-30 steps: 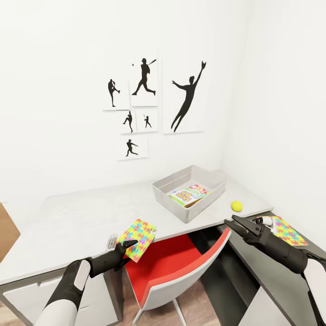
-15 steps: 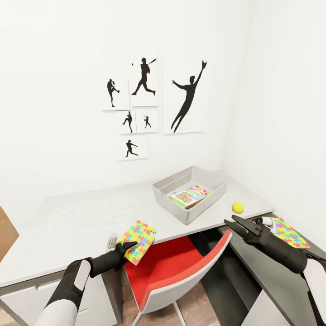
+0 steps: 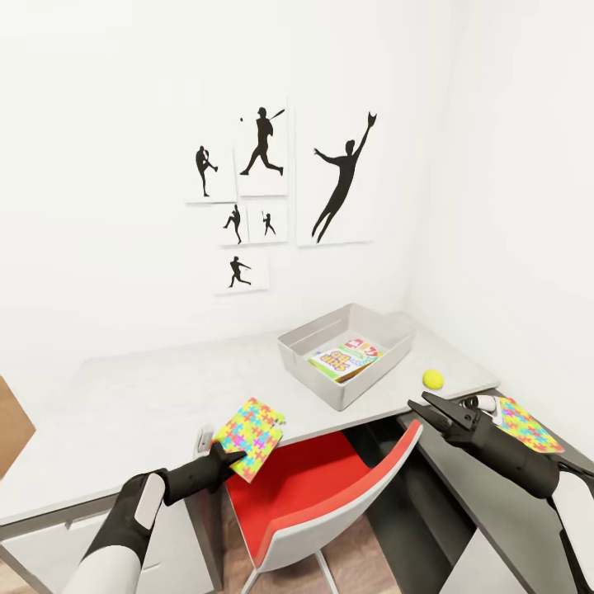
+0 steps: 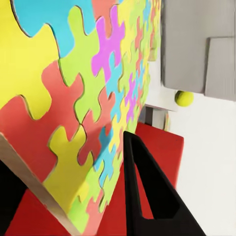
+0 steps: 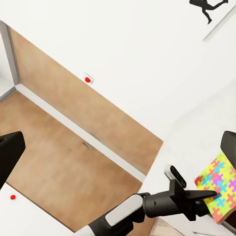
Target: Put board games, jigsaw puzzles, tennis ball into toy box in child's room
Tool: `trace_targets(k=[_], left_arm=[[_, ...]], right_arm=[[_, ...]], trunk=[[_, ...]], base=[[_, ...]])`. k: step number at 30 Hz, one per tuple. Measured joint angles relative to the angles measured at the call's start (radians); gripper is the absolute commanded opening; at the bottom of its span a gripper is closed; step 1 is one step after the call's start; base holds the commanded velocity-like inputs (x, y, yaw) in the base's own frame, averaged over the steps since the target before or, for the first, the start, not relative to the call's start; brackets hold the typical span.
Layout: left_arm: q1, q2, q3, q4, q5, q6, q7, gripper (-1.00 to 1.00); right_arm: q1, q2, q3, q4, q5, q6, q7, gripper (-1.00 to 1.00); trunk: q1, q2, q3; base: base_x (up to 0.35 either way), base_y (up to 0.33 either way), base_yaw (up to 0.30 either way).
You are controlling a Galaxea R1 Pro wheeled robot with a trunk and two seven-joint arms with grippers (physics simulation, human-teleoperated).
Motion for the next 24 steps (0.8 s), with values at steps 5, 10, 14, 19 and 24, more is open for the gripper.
trace_targets(k=[5, 10, 14, 19, 24], left_arm=[[0.0, 0.001, 0.0, 0.0, 0.0, 0.0, -0.001, -1.0], [-0.001, 0.001, 0.0, -0.002, 0.0, 0.005, -0.002, -1.0], [-0.004, 0.001, -0.002, -0.005, -0.003, 0.044, -0.002, -1.0], [-0.019, 0.002, -0.005, -0.01, -0.002, 0.065, -0.001, -1.0], [-0.04, 0.002, -0.03, -0.045, 0.0, 0.123, -0.002, -1.0]], right_arm=[[0.0, 0.0, 0.0, 0.0, 0.0, 0.0, 0.0, 1.0], [0.0, 0.0, 0.001, 0.0, 0.0, 0.0, 0.0, 1.0], [0.0, 0.0, 0.001, 0.0, 0.0, 0.0, 0.0, 1.0], [0.0, 0.0, 0.001, 0.0, 0.0, 0.0, 0.0, 1.0], [0.0, 0.0, 0.001, 0.0, 0.0, 0.0, 0.0, 1.0]], trunk=[[-0.019, 0.035, 0.016], [-0.038, 0.07, 0.031], [-0.054, 0.098, 0.044], [-0.061, 0.112, 0.05], [-0.081, 0.147, 0.066]], base=[[0.0, 0.0, 0.0], [0.0, 0.0, 0.0], [0.0, 0.0, 0.0], [0.0, 0.0, 0.0], [0.0, 0.0, 0.0]])
